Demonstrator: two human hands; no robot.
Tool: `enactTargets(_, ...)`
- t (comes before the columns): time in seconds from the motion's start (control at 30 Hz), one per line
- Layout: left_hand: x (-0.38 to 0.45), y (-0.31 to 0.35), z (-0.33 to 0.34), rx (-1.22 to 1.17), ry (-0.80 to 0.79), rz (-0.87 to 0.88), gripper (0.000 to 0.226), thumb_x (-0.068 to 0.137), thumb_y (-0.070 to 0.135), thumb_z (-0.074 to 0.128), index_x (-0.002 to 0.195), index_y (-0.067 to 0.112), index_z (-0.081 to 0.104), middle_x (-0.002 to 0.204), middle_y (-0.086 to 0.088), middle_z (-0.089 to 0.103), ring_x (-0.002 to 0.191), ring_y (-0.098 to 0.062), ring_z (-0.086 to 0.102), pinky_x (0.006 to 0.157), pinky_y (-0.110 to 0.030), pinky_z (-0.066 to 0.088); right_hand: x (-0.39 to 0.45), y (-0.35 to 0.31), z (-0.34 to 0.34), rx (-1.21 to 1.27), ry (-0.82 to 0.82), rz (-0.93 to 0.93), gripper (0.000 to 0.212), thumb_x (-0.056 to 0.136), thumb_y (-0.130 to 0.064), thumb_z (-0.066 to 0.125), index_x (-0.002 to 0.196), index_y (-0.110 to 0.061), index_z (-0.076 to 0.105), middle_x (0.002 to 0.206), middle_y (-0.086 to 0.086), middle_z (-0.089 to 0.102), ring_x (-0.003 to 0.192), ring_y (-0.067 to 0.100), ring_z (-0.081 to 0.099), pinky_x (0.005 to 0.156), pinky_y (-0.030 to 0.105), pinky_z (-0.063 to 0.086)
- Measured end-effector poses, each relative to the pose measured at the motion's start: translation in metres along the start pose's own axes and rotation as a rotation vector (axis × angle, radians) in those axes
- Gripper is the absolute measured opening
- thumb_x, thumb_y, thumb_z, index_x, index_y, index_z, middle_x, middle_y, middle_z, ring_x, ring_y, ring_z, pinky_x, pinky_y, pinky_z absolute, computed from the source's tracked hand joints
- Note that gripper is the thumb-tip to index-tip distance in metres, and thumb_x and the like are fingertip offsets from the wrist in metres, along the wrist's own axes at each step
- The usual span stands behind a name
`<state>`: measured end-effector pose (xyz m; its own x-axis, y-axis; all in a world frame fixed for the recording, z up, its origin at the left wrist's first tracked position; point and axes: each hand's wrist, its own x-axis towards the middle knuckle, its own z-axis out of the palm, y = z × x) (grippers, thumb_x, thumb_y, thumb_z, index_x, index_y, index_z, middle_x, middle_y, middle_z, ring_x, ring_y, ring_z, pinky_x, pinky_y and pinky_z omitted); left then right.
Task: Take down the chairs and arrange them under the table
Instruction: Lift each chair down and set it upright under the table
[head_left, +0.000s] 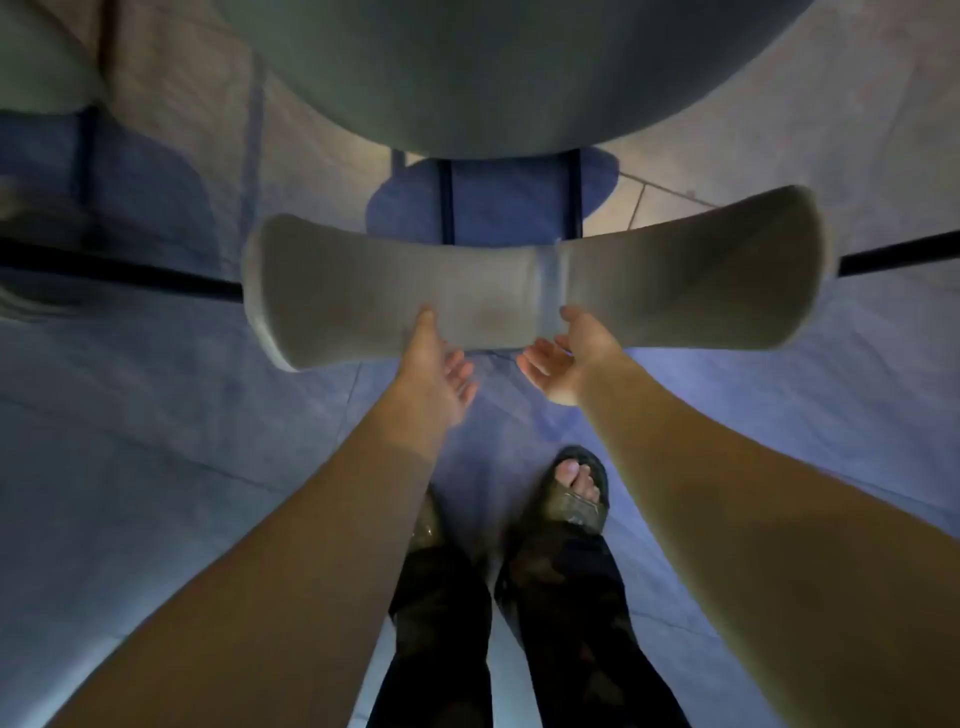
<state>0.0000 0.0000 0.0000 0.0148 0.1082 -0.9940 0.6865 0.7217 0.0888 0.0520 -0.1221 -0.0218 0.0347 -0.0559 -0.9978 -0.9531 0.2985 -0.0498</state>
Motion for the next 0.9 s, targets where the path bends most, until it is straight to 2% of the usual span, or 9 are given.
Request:
enactTargets(0.03, 0.011, -0.003, -0.002, -0.024, -0.001, -0.011, 0.052, 0.088, 0.068, 0.045, 0.105, 0.02, 0.053, 0.09, 0.002, 0.051, 0.077, -0.01, 0.05, 0.075, -0.027, 0.04, 0.012, 0.004, 0.0, 0.022, -0.022, 0.013, 0.033, 0.094, -0.041, 0.06, 0.111, -0.014, 0.05, 0.087, 0.005, 0.053, 0.099, 0.021, 0.057, 0.088, 0.036, 0.051)
enactTargets(0.13, 0.05, -0.01, -0.006, -0.126, -0.001, -0.048, 0.077, 0.076, 0.082, 0.044, 0.121, 0.02, 0.047, 0.115, -0.002, 0.046, 0.107, -0.016, 0.049, 0.097, -0.031, 0.041, 0.046, 0.011, 0.0, 0.112, 0.004, 0.031, 0.042, 0.09, -0.049, 0.062, 0.111, -0.015, 0.048, 0.087, 0.003, 0.053, 0.106, 0.021, 0.061, 0.091, 0.039, 0.051)
enactTargets(0.2, 0.065, -0.01, -0.004, -0.24, -0.035, -0.034, 0.087, 0.068, 0.088, 0.046, 0.125, 0.023, 0.049, 0.121, 0.001, 0.045, 0.116, -0.014, 0.048, 0.1, -0.03, 0.042, 0.062, 0.014, 0.002, 0.173, -0.023, 0.031, 0.05, 0.089, -0.054, 0.061, 0.119, -0.017, 0.05, 0.098, 0.003, 0.058, 0.118, 0.021, 0.06, 0.097, 0.04, 0.05)
enactTargets(0.27, 0.077, -0.005, 0.001, -0.35, -0.07, 0.0, 0.091, 0.062, 0.091, 0.048, 0.127, 0.027, 0.054, 0.127, 0.007, 0.051, 0.118, -0.012, 0.051, 0.099, -0.031, 0.044, 0.076, 0.013, 0.005, 0.218, -0.063, 0.014, 0.058, 0.087, -0.059, 0.06, 0.128, -0.019, 0.053, 0.116, 0.002, 0.06, 0.116, 0.021, 0.06, 0.096, 0.039, 0.049)
enactTargets(0.37, 0.086, -0.002, 0.01, -0.445, -0.095, 0.076, 0.085, 0.064, 0.086, 0.055, 0.128, 0.03, 0.058, 0.128, 0.003, 0.061, 0.118, -0.019, 0.058, 0.106, -0.038, 0.043, 0.089, 0.01, 0.008, 0.301, -0.051, -0.009, 0.058, 0.082, -0.061, 0.065, 0.124, -0.022, 0.059, 0.107, 0.001, 0.062, 0.096, 0.02, 0.062, 0.083, 0.038, 0.052)
enactTargets(0.53, 0.085, 0.0, 0.019, -0.478, -0.089, 0.095, 0.08, 0.066, 0.078, 0.063, 0.129, 0.028, 0.057, 0.125, 0.003, 0.065, 0.112, -0.021, 0.062, 0.104, -0.039, 0.045, 0.094, 0.01, 0.006, 0.312, -0.01, -0.01, 0.071, 0.077, -0.064, 0.069, 0.13, -0.019, 0.057, 0.122, 0.001, 0.063, 0.118, 0.019, 0.06, 0.098, 0.037, 0.05)
enactTargets(0.63, 0.081, -0.001, 0.013, -0.38, -0.039, 0.079, 0.088, 0.067, 0.084, 0.055, 0.137, 0.03, 0.052, 0.136, 0.007, 0.058, 0.127, -0.016, 0.051, 0.115, -0.038, 0.028, 0.092, 0.012, 0.003, 0.278, 0.003, -0.031, 0.071, 0.082, -0.063, 0.064, 0.137, -0.019, 0.053, 0.123, 0.0, 0.059, 0.126, 0.018, 0.054, 0.107, 0.037, 0.042)
enactTargets(0.7, 0.076, 0.0, 0.008, -0.334, -0.023, 0.076, 0.094, 0.064, 0.087, 0.052, 0.139, 0.03, 0.049, 0.138, 0.008, 0.056, 0.131, -0.015, 0.047, 0.114, -0.038, 0.024, 0.087, 0.013, 0.0, 0.26, -0.026, -0.047, 0.066, 0.085, -0.061, 0.062, 0.137, -0.021, 0.054, 0.13, -0.002, 0.061, 0.127, 0.017, 0.055, 0.112, 0.041, 0.037)
enactTargets(0.9, 0.012, -0.003, 0.003, -0.284, 0.029, 0.058, 0.091, 0.068, 0.089, 0.044, 0.135, 0.028, 0.053, 0.134, 0.008, 0.059, 0.128, -0.013, 0.049, 0.113, -0.036, 0.025, 0.029, 0.018, -0.011, 0.286, -0.035, -0.02, 0.065, 0.085, -0.06, 0.063, 0.134, -0.018, 0.057, 0.131, 0.004, 0.063, 0.12, 0.022, 0.059, 0.101, 0.048, 0.047)
